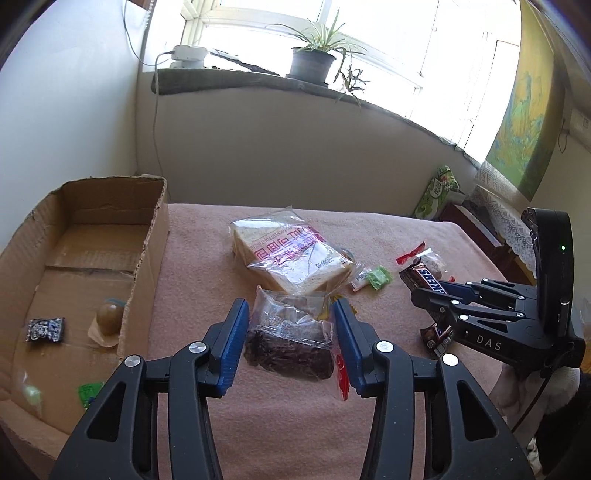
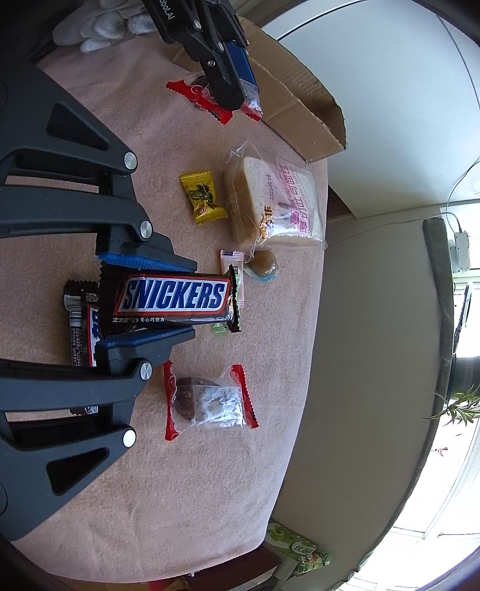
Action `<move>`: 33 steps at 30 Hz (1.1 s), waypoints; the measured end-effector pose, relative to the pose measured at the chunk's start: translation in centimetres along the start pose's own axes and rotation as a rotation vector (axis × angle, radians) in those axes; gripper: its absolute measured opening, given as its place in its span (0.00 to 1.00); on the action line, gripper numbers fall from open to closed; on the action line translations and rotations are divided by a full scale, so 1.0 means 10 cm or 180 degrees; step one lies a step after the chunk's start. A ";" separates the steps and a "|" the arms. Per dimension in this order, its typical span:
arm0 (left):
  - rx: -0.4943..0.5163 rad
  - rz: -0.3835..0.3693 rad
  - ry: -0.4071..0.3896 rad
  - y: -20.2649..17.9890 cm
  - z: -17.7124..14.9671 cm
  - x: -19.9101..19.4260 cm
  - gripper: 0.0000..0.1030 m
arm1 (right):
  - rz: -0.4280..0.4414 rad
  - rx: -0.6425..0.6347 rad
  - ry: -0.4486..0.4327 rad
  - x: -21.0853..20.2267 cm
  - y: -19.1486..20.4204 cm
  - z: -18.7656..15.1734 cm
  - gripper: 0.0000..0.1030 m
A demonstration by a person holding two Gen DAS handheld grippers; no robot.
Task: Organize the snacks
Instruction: 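Carry the Snickers bar and clear snack bag toward the cardboard box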
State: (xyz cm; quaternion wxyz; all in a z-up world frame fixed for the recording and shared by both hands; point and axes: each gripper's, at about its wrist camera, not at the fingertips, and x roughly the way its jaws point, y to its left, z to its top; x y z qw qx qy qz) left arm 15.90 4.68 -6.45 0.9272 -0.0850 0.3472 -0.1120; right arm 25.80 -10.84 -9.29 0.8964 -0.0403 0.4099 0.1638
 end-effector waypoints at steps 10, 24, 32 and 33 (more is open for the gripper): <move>-0.0108 0.0126 -0.0311 0.23 0.15 -0.25 0.45 | 0.0123 -0.0171 -0.0168 -0.20 0.34 0.16 0.28; -0.0400 0.0297 -0.0506 0.69 0.13 -0.51 0.45 | 0.0383 -0.0399 -0.0319 -0.21 0.95 0.46 0.28; -0.0482 0.0386 -0.0531 0.89 0.08 -0.59 0.44 | 0.0552 -0.0535 -0.0355 -0.11 1.32 0.67 0.28; -0.0494 0.0393 -0.0535 0.91 0.07 -0.60 0.44 | 0.0565 -0.0558 -0.0361 -0.10 1.37 0.70 0.28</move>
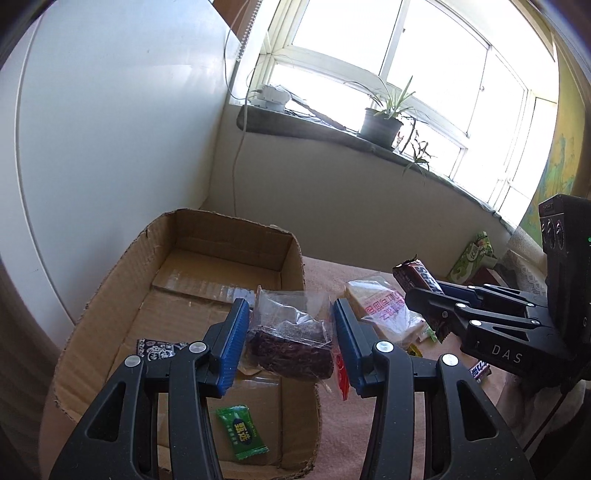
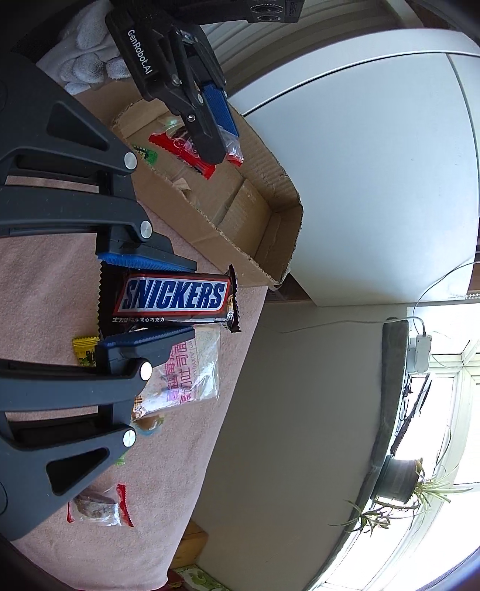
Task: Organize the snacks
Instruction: 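Carry the Snickers bar and clear snack bag toward the cardboard box, then open both grippers over the box to drop the Snickers and snack bag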
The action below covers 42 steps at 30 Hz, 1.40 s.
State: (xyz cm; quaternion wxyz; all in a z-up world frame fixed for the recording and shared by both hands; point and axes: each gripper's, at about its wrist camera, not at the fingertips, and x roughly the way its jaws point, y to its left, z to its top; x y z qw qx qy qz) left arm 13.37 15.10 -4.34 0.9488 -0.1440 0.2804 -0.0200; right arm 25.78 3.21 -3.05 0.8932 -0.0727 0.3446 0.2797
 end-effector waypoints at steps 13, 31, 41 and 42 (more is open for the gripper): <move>-0.0121 0.0150 -0.0039 0.33 0.00 -0.09 0.44 | 0.0213 -0.0208 0.0013 0.32 0.43 0.31 0.28; -0.0197 0.0313 0.0004 0.59 -0.04 -0.09 0.44 | 0.0425 -0.0282 0.0175 0.85 0.73 0.53 0.28; -0.0185 0.0336 0.0031 0.58 -0.04 -0.06 0.45 | 0.0468 -0.0261 0.0239 1.02 0.76 0.52 0.29; -0.0189 0.0342 0.0030 0.58 -0.04 -0.06 0.46 | 0.0471 -0.0258 0.0239 1.02 0.75 0.51 0.29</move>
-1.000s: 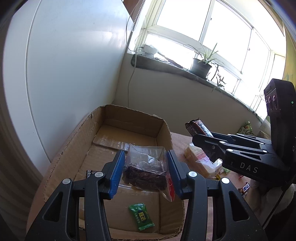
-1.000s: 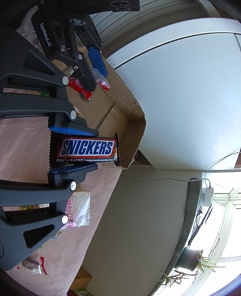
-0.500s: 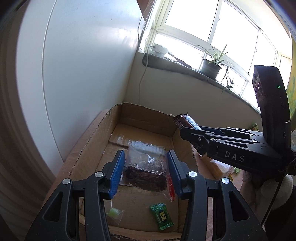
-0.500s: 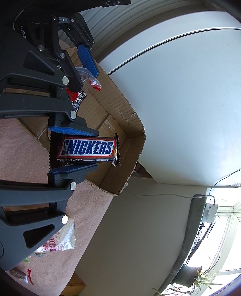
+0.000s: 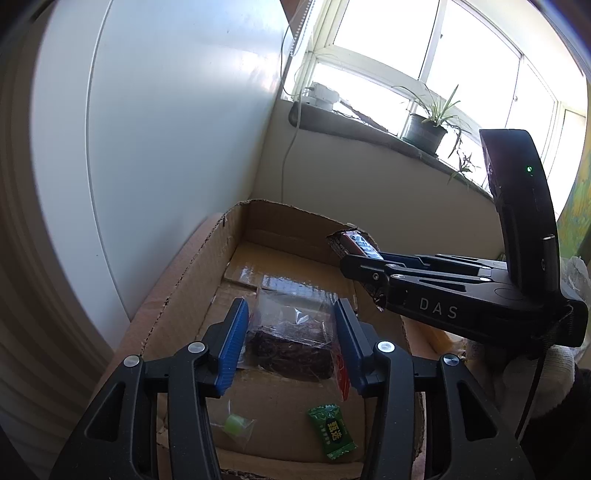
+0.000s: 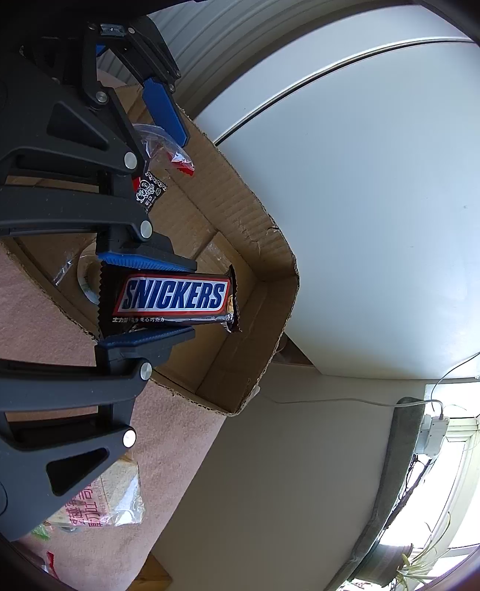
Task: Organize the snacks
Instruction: 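Open both grippers over the box to drop the Snickers and snack bag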
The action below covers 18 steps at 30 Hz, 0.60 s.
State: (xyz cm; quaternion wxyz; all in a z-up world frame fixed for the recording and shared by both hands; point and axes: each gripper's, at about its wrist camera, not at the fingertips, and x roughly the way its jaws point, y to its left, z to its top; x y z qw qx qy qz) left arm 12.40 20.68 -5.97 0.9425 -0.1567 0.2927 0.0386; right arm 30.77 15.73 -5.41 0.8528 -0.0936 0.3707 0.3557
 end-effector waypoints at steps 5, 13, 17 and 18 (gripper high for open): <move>-0.0012 0.0015 -0.0005 0.00 0.00 0.00 0.46 | -0.0006 -0.0009 -0.0016 -0.01 -0.01 0.00 0.29; -0.0005 0.0021 0.0000 -0.01 -0.01 -0.02 0.46 | -0.0092 -0.0030 -0.0097 -0.10 0.00 0.01 0.52; -0.0006 0.0017 -0.0003 -0.02 -0.01 -0.03 0.46 | -0.0130 -0.0022 -0.0128 -0.13 -0.03 0.02 0.55; -0.0005 0.0015 -0.0005 -0.02 -0.01 -0.03 0.46 | -0.0145 -0.0021 -0.0135 -0.14 -0.03 0.02 0.60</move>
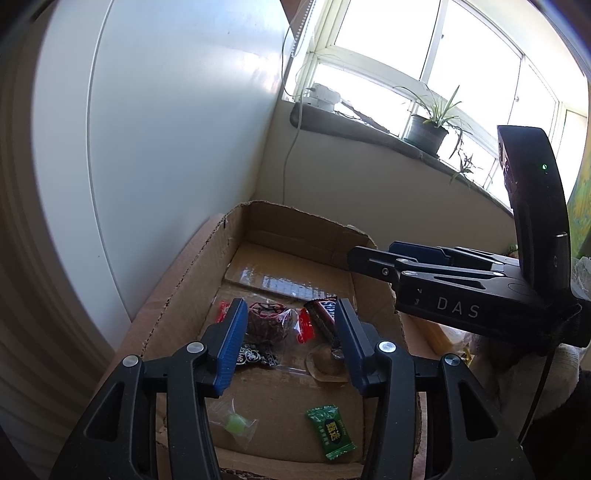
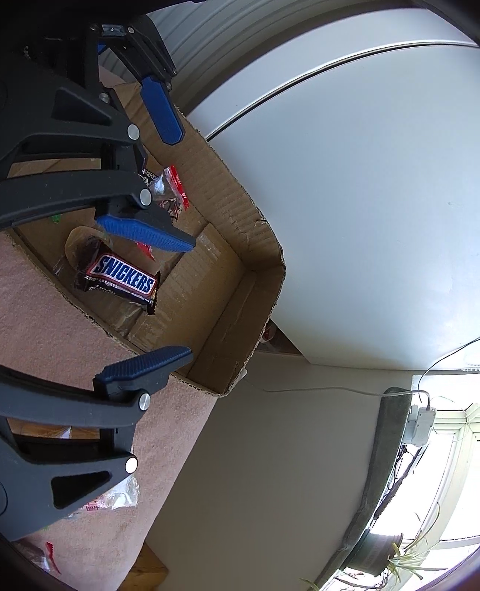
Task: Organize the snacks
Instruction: 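Open both grippers over the box to drop the Snickers and snack bag, then move both grippers back to the snacks, right toward the second Snickers bar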
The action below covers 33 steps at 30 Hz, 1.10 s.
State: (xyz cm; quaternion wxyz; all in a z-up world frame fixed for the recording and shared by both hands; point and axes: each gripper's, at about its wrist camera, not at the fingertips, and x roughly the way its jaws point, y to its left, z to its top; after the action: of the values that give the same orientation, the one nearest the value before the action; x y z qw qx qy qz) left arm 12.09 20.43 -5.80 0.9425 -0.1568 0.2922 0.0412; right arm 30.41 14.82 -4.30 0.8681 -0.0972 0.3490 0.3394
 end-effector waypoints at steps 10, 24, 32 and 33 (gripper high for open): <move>0.0043 -0.0006 -0.0012 -0.08 0.03 -0.01 0.58 | -0.0102 -0.0015 -0.0080 -0.13 -0.04 -0.01 0.81; 0.0162 -0.0163 -0.0004 -0.37 0.05 0.01 0.64 | -0.0231 0.0231 -0.0210 -0.57 -0.41 -0.20 0.85; 0.0261 -0.0389 0.0051 -0.68 0.03 0.05 0.64 | -0.0392 0.0475 -0.0275 -1.09 -0.84 -0.57 0.85; 0.0281 -0.0412 0.0061 -0.73 0.02 0.06 0.64 | -0.0422 0.0505 -0.0271 -1.15 -0.89 -0.63 0.85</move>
State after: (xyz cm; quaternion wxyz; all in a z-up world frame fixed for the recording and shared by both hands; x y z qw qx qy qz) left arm 13.92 13.58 -3.95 0.9464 -0.1341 0.2920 -0.0342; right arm 26.80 -0.44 -1.84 0.9076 -0.0365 0.3305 0.2563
